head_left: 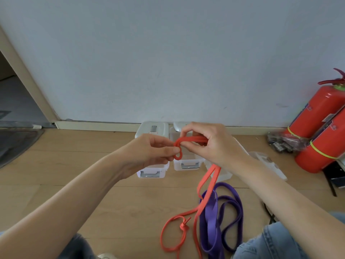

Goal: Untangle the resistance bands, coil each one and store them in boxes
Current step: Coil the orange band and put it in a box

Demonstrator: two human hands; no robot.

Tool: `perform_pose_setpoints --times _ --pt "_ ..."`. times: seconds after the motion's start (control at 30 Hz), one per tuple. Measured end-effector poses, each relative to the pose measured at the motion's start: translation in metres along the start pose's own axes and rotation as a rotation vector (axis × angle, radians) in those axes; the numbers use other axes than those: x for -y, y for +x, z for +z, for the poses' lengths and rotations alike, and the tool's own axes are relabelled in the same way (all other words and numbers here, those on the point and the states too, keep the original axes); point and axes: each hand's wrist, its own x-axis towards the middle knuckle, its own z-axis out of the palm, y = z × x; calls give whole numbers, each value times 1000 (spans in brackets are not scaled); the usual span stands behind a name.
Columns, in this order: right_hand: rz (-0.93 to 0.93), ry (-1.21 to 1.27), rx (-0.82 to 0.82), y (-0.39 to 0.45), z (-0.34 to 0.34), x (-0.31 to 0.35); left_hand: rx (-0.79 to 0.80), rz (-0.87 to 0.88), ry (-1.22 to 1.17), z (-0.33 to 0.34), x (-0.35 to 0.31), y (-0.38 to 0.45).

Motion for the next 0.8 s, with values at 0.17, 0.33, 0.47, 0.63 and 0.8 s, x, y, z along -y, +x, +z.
perform_pose_setpoints --times 0.17,0.33,0.47,0.63,0.8 --pt "16 75 -44 2 6 1 -42 1 -180 -5 0 4" --pt "39 156 48 2 9 -2 -46 -22 -299 -11 -1 4" --pt "37 163 2 2 7 -3 19 -39 -237 -11 1 2" --pt "-48 -30 250 -2 7 0 56 -50 254 -8 1 -3" --pt "-61 -64 260 -4 10 1 8 -10 281 -2 2 -3"
